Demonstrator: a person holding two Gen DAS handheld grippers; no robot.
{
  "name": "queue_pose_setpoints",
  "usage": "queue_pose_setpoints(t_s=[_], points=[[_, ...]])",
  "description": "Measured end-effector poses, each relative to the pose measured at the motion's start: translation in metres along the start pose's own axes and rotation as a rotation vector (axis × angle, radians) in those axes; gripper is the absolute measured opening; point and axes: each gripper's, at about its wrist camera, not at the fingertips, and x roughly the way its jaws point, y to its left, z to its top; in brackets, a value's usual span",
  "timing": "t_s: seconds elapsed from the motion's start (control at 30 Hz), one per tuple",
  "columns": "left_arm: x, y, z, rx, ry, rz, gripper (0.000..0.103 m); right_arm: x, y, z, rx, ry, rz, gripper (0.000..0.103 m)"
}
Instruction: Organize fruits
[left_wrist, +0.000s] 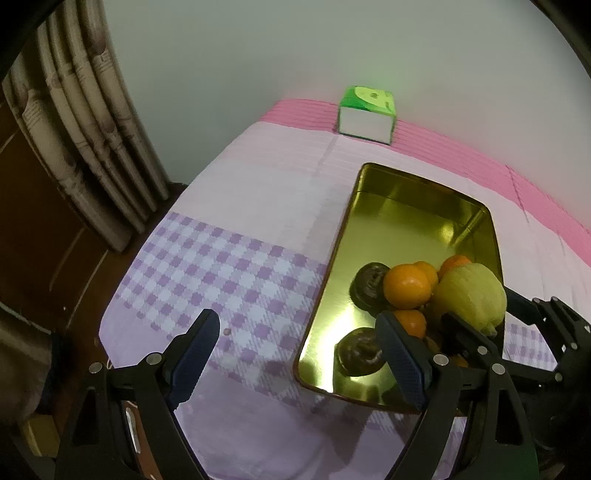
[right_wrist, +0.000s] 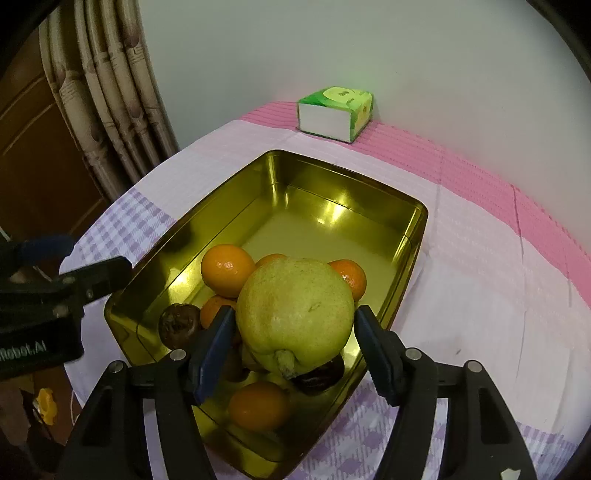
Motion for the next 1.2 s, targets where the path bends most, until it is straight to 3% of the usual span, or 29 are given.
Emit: queue_pose_setpoints(t_s=[0.27, 0.43, 0.6, 0.87, 1.2], points=[[-0.005, -0.010, -0.005, 0.044, -0.004, -0.020, 0.086, -0.008, -0.005, -0.003, 0.039, 0.004, -0.013, 0.075], [-0.011, -0.012, -0.008, 0.058, -0.014, -0.024, 0.087, -0.019, -0.009, -0.010, 0.059, 0.003, -0.045, 0.091], [-0.012, -0.012, -0.012, 0.060, -0.006, -0.022, 0.087, -0.029, -0.013, -0.019, 0.071, 0.006, -0.102, 0.098], [-0.009, -0.018, -0.016, 0.085, -0.001, 0.001, 0.087, -0.045, -0.017, -0.037, 0.087, 0.027, -0.166, 0.102], [-0.010, -0.025, -0.019, 0.112, -0.003, 0.011, 0.087, -0.053, -0.016, -0.046, 0.120, 0.046, -0.182, 0.102]])
